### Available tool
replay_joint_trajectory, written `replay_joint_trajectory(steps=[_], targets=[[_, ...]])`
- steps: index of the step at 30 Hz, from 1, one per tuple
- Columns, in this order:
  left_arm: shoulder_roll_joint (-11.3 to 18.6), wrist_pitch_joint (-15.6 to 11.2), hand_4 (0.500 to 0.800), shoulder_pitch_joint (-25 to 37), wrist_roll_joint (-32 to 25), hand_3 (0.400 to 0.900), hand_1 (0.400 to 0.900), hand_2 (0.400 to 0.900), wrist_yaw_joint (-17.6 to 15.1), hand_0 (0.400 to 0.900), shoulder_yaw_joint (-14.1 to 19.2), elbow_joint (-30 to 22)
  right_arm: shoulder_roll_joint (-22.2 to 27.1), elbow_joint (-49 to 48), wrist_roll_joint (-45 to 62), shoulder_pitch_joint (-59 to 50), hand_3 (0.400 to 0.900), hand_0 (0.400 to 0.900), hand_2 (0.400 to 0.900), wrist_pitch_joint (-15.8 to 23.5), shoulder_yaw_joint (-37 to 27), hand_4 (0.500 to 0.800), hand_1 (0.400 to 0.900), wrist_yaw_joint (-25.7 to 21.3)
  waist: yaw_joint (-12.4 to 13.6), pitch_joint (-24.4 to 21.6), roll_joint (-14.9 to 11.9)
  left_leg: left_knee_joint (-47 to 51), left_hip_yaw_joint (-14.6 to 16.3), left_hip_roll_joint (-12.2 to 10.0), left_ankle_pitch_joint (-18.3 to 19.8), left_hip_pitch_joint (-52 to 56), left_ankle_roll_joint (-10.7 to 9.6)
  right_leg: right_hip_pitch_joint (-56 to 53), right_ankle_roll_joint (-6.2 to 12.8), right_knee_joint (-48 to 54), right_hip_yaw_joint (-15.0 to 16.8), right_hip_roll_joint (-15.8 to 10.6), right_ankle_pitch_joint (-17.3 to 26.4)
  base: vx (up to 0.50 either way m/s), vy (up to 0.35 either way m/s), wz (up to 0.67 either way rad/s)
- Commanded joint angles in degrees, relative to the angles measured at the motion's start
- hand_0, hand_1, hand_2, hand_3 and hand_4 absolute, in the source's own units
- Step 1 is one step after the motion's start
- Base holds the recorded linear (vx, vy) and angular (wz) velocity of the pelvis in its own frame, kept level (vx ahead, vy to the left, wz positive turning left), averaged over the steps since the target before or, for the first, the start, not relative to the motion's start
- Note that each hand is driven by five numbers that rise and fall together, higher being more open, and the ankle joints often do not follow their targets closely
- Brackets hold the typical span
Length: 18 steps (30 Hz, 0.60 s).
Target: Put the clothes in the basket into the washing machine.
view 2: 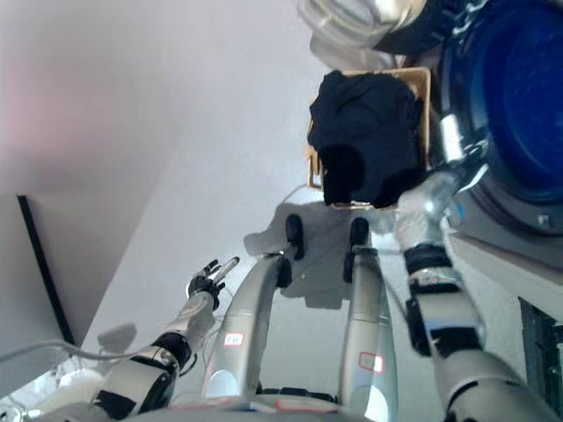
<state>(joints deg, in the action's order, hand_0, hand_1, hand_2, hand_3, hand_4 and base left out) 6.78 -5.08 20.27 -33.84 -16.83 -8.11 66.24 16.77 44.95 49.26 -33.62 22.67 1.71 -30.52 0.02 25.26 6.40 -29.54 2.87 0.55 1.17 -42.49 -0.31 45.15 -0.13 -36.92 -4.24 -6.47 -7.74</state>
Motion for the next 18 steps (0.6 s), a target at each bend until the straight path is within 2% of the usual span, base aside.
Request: replay_joint_trajectory(steps=[1,3,4,5,6,8,10,12,15,16,18], targets=[[2.7,0.04,0.8,-5.53,1.11,0.9,0.9,0.9,-0.45,0.9,1.8,3.93,-0.81,-2.22,-8.88,7.85,0.9,0.9,0.9,-0.74,-0.13,0.8,0.9,1.27,-1.85,-2.45,-3.52,5.01,1.02,1.6,4.51,7.18,-0.37,-5.13,3.51,6.68,2.11,1.85,2.37,0.06,0.09,-0.02],[2.94,-0.28,0.8,-6.08,2.02,0.9,0.9,0.9,0.23,0.9,2.7,4.29,-0.81,1.4,-13.66,11.7,0.9,0.9,0.9,-3.37,1.04,0.8,0.9,1.97,-1.86,-3.3,-4.22,7.51,0.75,1.71,4.4,12.22,-0.36,-10.74,3.91,9.95,1.37,1.92,2.9,0.07,0.119,0.01],[3.38,-0.31,0.8,-6.82,3.36,0.9,0.9,0.9,1.11,0.9,3.52,4.78,-0.45,5.81,-18.74,14.28,0.9,0.9,0.9,-6.25,2.24,0.8,0.9,2.78,-1.6,-4.5,-4.83,9.64,0.53,1.86,4.32,16.46,-0.47,-15.31,4.24,12.61,0.66,1.98,3.17,0.05,0.092,0.03],[3.39,-0.32,0.8,-6.87,3.37,0.9,0.9,0.9,1.12,0.9,3.53,4.77,-0.45,5.88,-18.74,14.26,0.9,0.9,0.9,-6.21,2.26,0.8,0.9,2.82,-1.67,-3.9,-4.79,10.16,0.44,1.84,4.17,17.43,-0.49,-16.31,4.24,13.15,0.55,2.02,3.32,0.09,0.099,0.04],[3.99,0.0,0.8,-7.56,5.2,0.9,0.9,0.9,1.9,0.9,3.82,5.61,-0.07,11.77,-23.3,16.3,0.9,0.9,0.9,-9.49,3.42,0.8,0.9,4.11,-1.07,-5.69,-5.29,12.06,-0.01,1.98,4.18,21.17,-0.46,-20.29,4.45,15.44,-0.13,2.13,3.5,0.06,0.038,0.04],[4.21,0.07,0.8,-7.82,6.03,0.9,0.9,0.9,2.36,0.9,4.14,5.98,-0.09,14.7,-25.4,17.17,0.9,0.9,0.9,-10.69,4.25,0.8,0.9,5.12,-0.92,-5.88,-5.49,13.4,-0.21,1.96,3.97,23.61,-0.51,-23.05,4.51,17.09,-0.43,2.26,3.69,0.03,0.048,0.06],[5.11,0.89,0.8,-8.78,10.21,0.9,0.9,0.9,3.46,0.9,4.52,8.22,-0.53,23.2,-31.98,20.03,0.9,0.9,0.9,-14.99,6.04,0.8,0.9,7.47,-0.21,-8.6,-6.36,17.34,-0.85,2.14,3.63,29.21,-0.6,-29.21,4.81,21.31,-1.28,2.82,4.04,0.03,0.053,0.11],[5.32,1.31,0.8,-9.71,12.5,0.9,0.9,0.9,3.91,0.9,5.37,9.75,-0.82,27.49,-35.22,21.82,0.9,0.9,0.9,-16.99,5.77,0.8,0.9,8.7,0.1,-10.43,-6.84,20.67,-1.21,2.28,3.06,33.1,-0.66,-33.24,5.0,24.78,-1.65,3.29,4.53,0.05,0.029,0.06],[5.53,1.65,0.8,-10.59,12.53,0.9,0.9,0.9,4.0,0.9,6.67,10.89,-1.57,30.99,-35.6,23.13,0.9,0.9,0.9,-18.71,4.32,0.8,0.9,9.83,0.26,-12.23,-7.01,24.48,-1.46,2.15,2.18,36.95,-0.79,-37.07,5.09,28.4,-2.05,3.7,5.07,0.07,0.005,0.04],[5.62,2.18,0.8,-11.65,12.5,0.9,0.9,0.9,4.2,0.9,8.24,12.34,-2.2,34.36,-35.66,24.43,0.9,0.9,0.9,-20.3,2.64,0.8,0.9,10.96,0.37,-14.7,-7.24,28.78,-1.49,1.65,1.14,40.71,-0.85,-40.77,5.24,32.46,-2.28,3.99,5.91,0.11,0.004,0.04],[5.44,2.65,0.8,-12.99,13.72,0.9,0.9,0.9,5.04,0.9,8.9,13.43,-2.54,36.38,-36.04,26.15,0.9,0.9,0.9,-21.41,1.46,0.8,0.9,12.0,0.26,-16.7,-7.25,32.37,-1.15,1.45,0.52,44.89,-1.01,-44.76,5.32,35.97,-2.26,4.17,6.63,0.15,0.017,0.0]])
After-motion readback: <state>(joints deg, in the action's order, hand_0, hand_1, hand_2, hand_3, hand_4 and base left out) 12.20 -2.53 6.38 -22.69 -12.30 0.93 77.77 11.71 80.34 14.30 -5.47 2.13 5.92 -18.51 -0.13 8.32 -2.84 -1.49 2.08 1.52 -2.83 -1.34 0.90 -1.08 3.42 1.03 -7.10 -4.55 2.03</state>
